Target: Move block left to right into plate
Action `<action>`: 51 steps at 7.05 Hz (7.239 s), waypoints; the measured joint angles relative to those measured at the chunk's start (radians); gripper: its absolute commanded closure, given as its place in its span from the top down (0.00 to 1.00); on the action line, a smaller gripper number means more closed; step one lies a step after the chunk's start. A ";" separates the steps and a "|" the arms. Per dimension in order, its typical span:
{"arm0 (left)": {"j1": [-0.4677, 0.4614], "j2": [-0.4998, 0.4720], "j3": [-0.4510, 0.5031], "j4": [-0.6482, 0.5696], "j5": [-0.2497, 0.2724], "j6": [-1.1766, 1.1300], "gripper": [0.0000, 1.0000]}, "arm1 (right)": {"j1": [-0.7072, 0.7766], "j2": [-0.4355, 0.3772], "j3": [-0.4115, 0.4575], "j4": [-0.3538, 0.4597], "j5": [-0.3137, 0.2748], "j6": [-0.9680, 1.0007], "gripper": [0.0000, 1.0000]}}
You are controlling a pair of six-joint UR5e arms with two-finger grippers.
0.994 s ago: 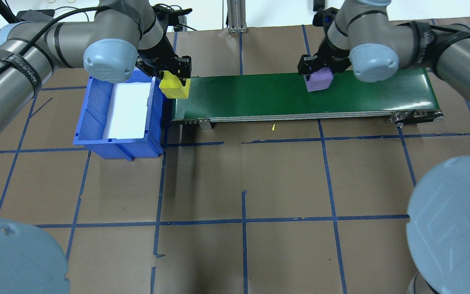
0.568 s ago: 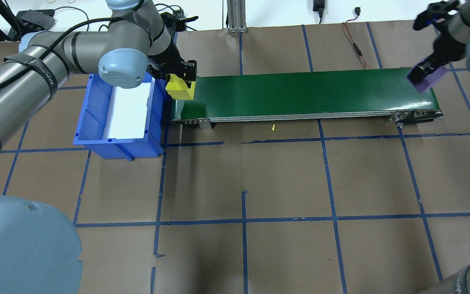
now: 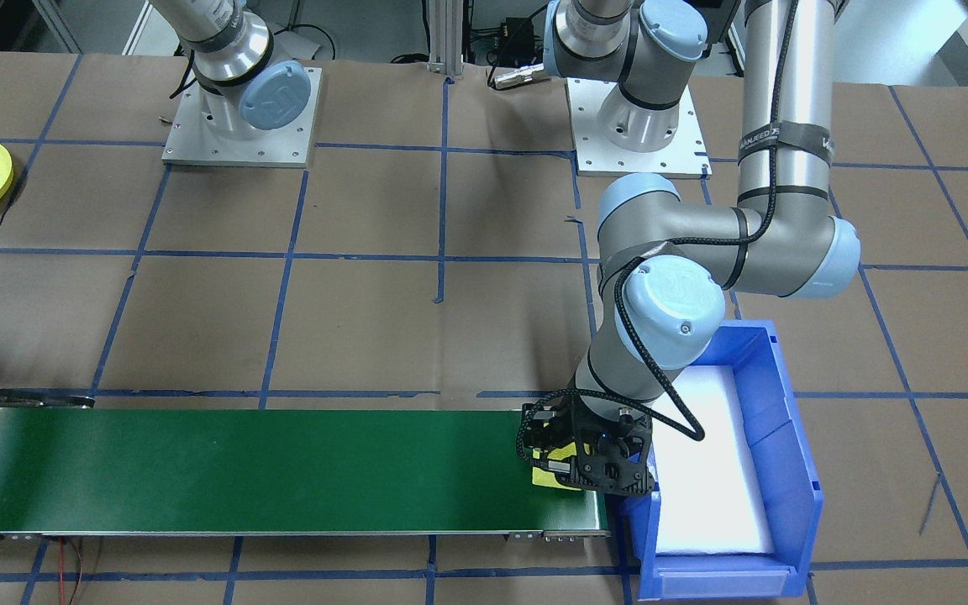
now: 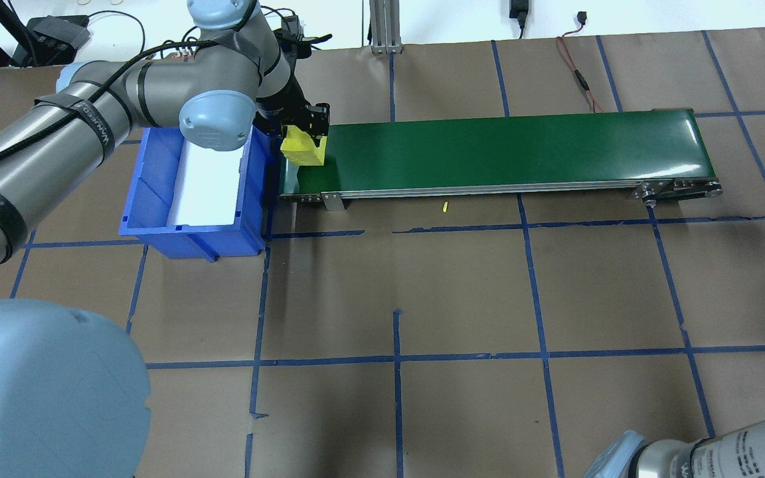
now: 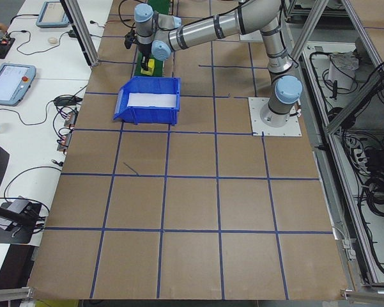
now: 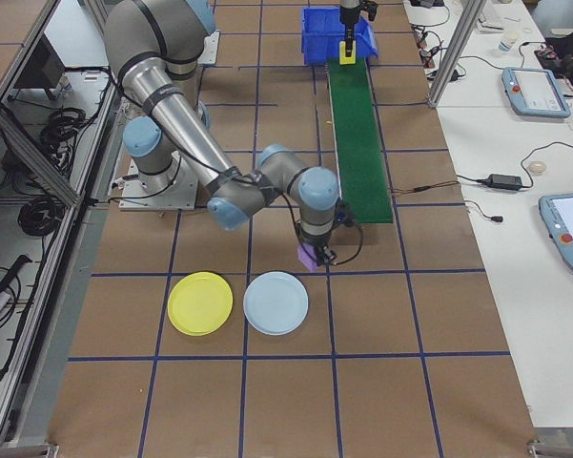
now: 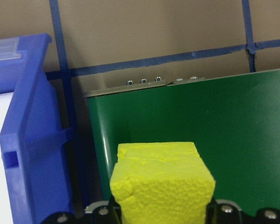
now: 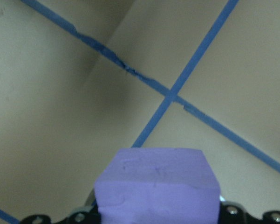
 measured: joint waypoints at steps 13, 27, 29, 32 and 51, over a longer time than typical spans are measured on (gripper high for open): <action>0.212 0.584 -0.092 -0.592 0.077 0.085 1.00 | 0.554 -0.081 -0.025 0.057 0.115 1.000 1.00; 0.117 0.586 -0.044 -0.646 0.106 -0.047 1.00 | 0.875 0.150 -0.201 -0.002 0.379 1.742 1.00; 0.118 0.588 -0.042 -0.650 0.111 -0.048 1.00 | 0.875 0.151 -0.201 -0.002 0.380 1.745 1.00; 0.159 0.596 -0.043 -0.681 0.118 -0.046 1.00 | 0.875 0.152 -0.201 -0.003 0.381 1.746 1.00; 0.166 0.608 -0.067 -0.684 0.103 -0.042 1.00 | -0.082 -0.198 0.126 0.136 -0.127 0.173 0.50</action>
